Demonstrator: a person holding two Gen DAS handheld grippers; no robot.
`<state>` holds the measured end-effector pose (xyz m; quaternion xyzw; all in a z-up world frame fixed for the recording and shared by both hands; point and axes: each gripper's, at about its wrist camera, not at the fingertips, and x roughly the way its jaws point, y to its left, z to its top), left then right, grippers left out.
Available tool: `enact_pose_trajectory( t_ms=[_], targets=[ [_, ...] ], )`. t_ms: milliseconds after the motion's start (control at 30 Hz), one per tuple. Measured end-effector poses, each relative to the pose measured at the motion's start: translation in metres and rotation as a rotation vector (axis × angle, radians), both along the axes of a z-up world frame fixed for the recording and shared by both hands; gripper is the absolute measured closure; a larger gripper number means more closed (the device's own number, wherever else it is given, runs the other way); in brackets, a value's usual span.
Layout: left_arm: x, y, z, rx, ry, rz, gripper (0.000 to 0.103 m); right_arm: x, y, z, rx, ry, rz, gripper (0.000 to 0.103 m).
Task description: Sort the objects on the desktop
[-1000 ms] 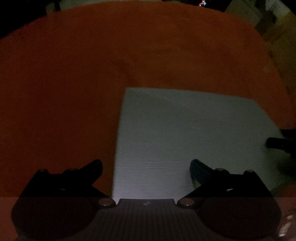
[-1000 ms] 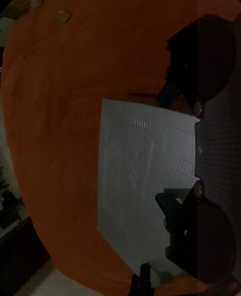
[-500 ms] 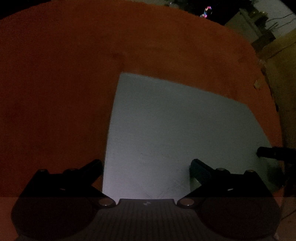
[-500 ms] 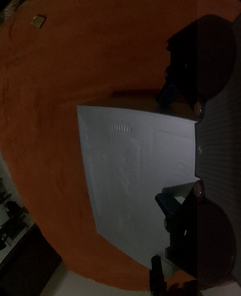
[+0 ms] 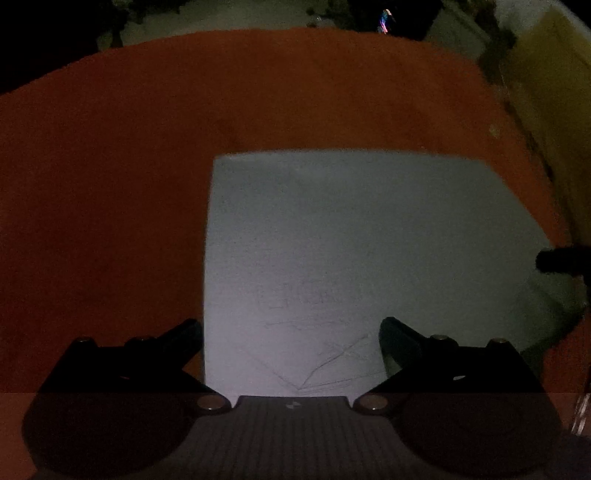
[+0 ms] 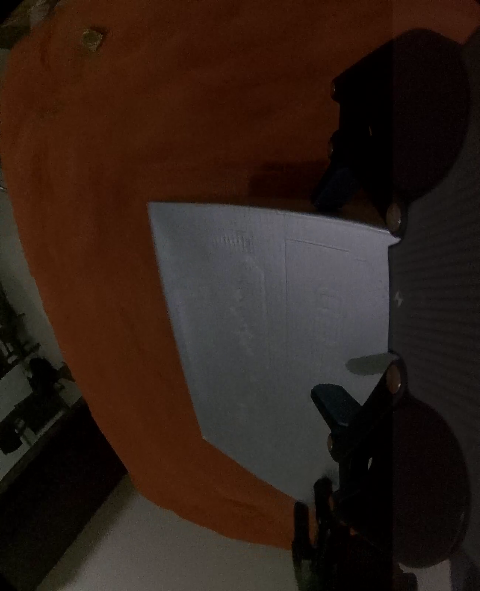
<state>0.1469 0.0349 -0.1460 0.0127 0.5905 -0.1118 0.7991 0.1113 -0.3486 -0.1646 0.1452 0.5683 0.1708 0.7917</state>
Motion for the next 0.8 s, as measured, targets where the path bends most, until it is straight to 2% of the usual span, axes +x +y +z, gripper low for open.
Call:
enact_pose_trajectory(
  t_ms=[67, 133, 167, 200, 233, 300, 333, 400, 467, 533, 633, 700, 800],
  targets=[
    [-0.014, -0.003, 0.004, 0.001, -0.013, -0.055, 0.003, -0.017, 0.001, 0.001, -0.003, 0.013, 0.018, 0.000],
    [-0.026, -0.006, 0.003, -0.097, 0.065, -0.148, 0.003, -0.035, 0.004, -0.001, 0.072, 0.056, 0.072, 0.000],
    [-0.034, -0.008, 0.002, -0.128, 0.106, -0.166, 0.004, -0.043, 0.007, -0.002, 0.111, 0.068, 0.094, 0.002],
    [-0.043, -0.012, 0.002, -0.121, 0.110, -0.174, 0.007, -0.055, 0.013, -0.002, 0.103, 0.049, 0.108, 0.002],
    [-0.051, -0.016, 0.003, -0.086, 0.083, -0.191, 0.007, -0.061, 0.019, -0.001, 0.046, 0.025, 0.112, 0.002],
    [-0.055, -0.025, 0.006, 0.012, -0.023, -0.258, 0.007, -0.074, 0.029, 0.001, -0.059, -0.021, 0.117, 0.002],
    [-0.052, -0.023, 0.009, 0.038, -0.062, -0.260, 0.007, -0.073, 0.026, 0.003, -0.063, -0.035, 0.097, 0.002],
    [-0.038, -0.012, 0.016, 0.053, -0.119, -0.216, 0.001, -0.071, 0.020, 0.007, -0.074, -0.060, 0.057, 0.001],
    [-0.018, 0.005, 0.024, 0.029, -0.155, -0.172, 0.001, -0.061, 0.011, 0.005, -0.113, -0.072, 0.022, 0.000],
    [0.006, 0.023, 0.026, 0.055, -0.202, -0.140, 0.001, -0.050, 0.003, -0.001, -0.160, -0.078, -0.001, 0.000],
    [0.053, 0.046, 0.007, 0.096, -0.233, -0.107, 0.001, -0.028, 0.000, -0.020, -0.184, -0.055, -0.016, 0.000],
    [0.084, 0.064, -0.016, 0.041, -0.180, -0.070, 0.001, -0.015, -0.003, -0.034, -0.150, -0.027, -0.018, 0.000],
    [0.118, 0.090, -0.061, -0.155, -0.023, -0.001, 0.001, 0.001, -0.009, -0.045, -0.075, 0.003, -0.021, 0.000]
  ],
)
